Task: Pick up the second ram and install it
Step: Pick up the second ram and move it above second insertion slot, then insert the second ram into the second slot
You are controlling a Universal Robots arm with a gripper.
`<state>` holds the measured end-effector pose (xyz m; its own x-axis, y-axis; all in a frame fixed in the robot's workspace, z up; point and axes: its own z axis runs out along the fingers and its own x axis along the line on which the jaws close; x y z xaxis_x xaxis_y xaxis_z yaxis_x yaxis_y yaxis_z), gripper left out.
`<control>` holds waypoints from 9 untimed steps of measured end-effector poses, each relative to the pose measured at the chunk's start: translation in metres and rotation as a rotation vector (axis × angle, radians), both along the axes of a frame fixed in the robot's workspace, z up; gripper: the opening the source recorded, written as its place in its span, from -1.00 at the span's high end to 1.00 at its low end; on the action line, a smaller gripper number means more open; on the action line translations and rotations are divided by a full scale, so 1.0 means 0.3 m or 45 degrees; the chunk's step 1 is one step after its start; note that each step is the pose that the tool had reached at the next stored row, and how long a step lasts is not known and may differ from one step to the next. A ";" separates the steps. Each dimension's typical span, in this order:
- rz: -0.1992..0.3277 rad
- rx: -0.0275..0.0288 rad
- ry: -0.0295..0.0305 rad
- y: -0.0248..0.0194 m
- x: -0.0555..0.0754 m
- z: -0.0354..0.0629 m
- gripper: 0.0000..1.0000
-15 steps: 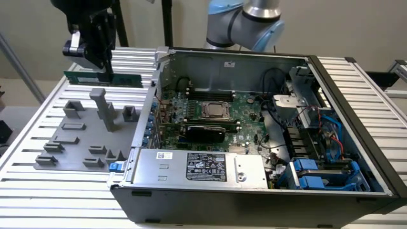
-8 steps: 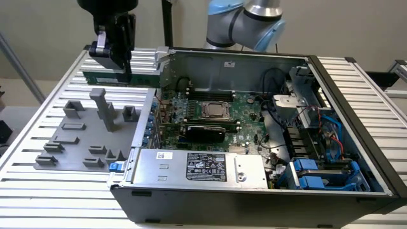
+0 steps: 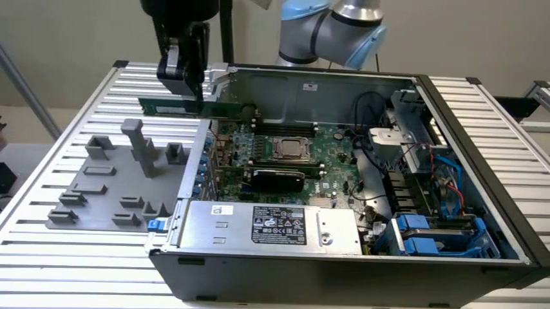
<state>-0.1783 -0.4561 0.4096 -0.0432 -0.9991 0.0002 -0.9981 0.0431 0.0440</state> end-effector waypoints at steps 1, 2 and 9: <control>0.000 -0.0004 -0.0001 0.004 0.016 -0.005 1.00; 0.000 -0.0007 -0.0001 0.008 0.031 -0.011 1.00; 0.000 -0.0010 -0.0002 0.041 0.138 -0.053 1.00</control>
<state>-0.1370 -0.4438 0.3936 -0.0432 -0.9991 0.0010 -0.9981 0.0432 0.0438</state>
